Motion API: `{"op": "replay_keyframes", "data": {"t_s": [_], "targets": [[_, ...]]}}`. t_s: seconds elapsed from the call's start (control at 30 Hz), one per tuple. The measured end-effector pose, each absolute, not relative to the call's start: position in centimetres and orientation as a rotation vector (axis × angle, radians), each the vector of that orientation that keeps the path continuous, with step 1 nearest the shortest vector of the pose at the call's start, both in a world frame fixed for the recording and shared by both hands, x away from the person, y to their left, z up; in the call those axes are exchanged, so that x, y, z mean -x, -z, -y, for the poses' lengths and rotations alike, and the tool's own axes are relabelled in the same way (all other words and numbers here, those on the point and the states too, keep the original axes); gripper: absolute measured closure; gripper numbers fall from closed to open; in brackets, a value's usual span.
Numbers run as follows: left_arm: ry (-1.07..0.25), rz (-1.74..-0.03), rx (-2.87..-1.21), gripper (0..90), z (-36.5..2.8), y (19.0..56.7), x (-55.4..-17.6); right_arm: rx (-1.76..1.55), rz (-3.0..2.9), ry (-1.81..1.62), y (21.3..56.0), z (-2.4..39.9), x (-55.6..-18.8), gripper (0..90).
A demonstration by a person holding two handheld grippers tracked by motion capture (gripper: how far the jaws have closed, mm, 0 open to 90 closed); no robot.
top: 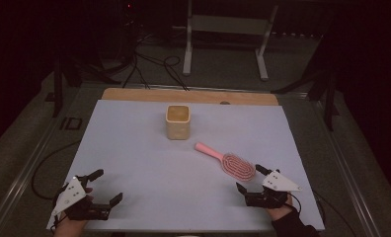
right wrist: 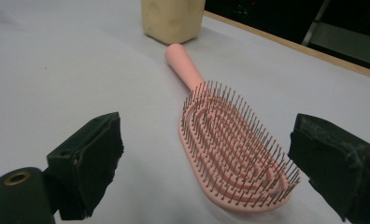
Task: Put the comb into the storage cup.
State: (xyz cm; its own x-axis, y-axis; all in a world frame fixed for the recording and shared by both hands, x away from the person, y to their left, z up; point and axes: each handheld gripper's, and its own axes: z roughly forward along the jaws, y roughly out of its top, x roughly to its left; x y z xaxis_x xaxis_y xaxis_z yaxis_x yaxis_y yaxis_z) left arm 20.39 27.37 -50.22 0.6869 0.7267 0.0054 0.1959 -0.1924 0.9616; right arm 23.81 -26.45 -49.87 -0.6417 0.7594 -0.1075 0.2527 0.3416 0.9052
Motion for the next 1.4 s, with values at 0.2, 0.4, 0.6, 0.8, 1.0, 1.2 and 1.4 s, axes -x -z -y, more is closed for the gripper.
{"op": "replay_keyframes", "data": {"t_s": [0.2,0.4,0.6,0.8,1.0,1.2,1.4], "targets": [[-0.554,-0.747,-1.724,0.0,-27.5,50.3,-20.3,-0.863,-2.083,-1.260,49.3,26.2,-23.6,9.8],[-0.560,-0.751,-1.730,0.0,-27.5,50.3,-20.2,-0.876,-2.066,-1.267,48.3,26.1,-23.4,9.8],[-0.563,-0.772,-1.718,0.0,-27.6,50.3,-20.2,-0.882,-2.084,-1.238,47.2,25.8,-23.3,9.8],[-0.557,-0.762,-1.720,0.0,-27.5,50.3,-20.2,-0.878,-2.066,-1.245,45.3,25.6,-23.3,9.8],[-0.551,-0.762,-1.722,0.0,-27.4,50.3,-20.1,-0.894,-2.050,-1.223,43.4,25.5,-23.9,9.8],[-0.550,-0.760,-1.726,0.0,-27.4,50.3,-20.1,-0.874,-2.030,-1.241,41.7,25.5,-24.8,9.8],[-0.546,-0.762,-1.728,0.0,-27.3,50.3,-20.1,-0.813,-2.023,-1.256,40.3,24.5,-25.6,9.8]]}}
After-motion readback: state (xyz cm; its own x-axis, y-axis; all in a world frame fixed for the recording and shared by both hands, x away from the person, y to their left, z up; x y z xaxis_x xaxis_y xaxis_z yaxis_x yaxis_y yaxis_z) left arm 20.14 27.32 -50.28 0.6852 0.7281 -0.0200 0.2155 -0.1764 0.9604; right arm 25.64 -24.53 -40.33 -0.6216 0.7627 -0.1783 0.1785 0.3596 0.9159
